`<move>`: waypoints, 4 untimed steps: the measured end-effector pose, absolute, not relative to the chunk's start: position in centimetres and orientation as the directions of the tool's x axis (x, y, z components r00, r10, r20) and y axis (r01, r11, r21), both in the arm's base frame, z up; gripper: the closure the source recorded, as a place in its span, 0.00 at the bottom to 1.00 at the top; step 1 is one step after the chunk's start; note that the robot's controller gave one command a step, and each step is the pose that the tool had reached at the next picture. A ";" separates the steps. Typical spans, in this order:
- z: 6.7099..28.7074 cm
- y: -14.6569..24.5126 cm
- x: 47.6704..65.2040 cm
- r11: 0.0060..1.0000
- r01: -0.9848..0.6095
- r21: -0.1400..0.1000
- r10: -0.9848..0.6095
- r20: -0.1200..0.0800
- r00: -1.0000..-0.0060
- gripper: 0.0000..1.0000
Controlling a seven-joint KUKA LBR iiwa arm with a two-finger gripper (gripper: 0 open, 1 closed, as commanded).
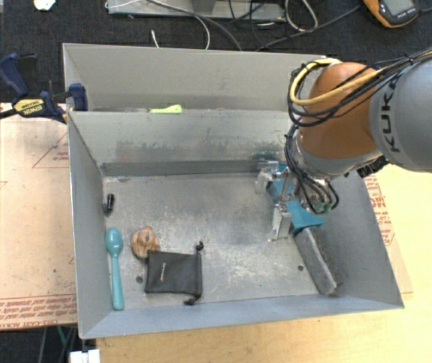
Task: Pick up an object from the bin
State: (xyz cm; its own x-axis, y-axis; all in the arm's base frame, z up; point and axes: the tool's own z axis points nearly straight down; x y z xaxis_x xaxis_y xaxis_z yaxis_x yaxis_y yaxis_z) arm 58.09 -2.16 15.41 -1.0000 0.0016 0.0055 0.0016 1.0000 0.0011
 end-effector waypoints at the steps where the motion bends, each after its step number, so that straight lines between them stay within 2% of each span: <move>1: 15.8 -2.2 58.3 1.000 0.001 0.001 0.001 -0.001 -1.000 0.00; 2: 16.6 3.6 58.5 0.997 -0.075 0.001 -0.075 -0.002 -0.997 0.00; 3: 17.1 5.9 56.8 1.000 0.017 0.002 0.017 -0.001 -1.000 0.00; 4: 16.6 10.3 53.2 0.998 -0.055 0.001 -0.055 -0.003 -0.998 0.00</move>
Offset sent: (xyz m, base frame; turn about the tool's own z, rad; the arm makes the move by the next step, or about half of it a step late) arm 0.0041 0.0779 0.0153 -0.1025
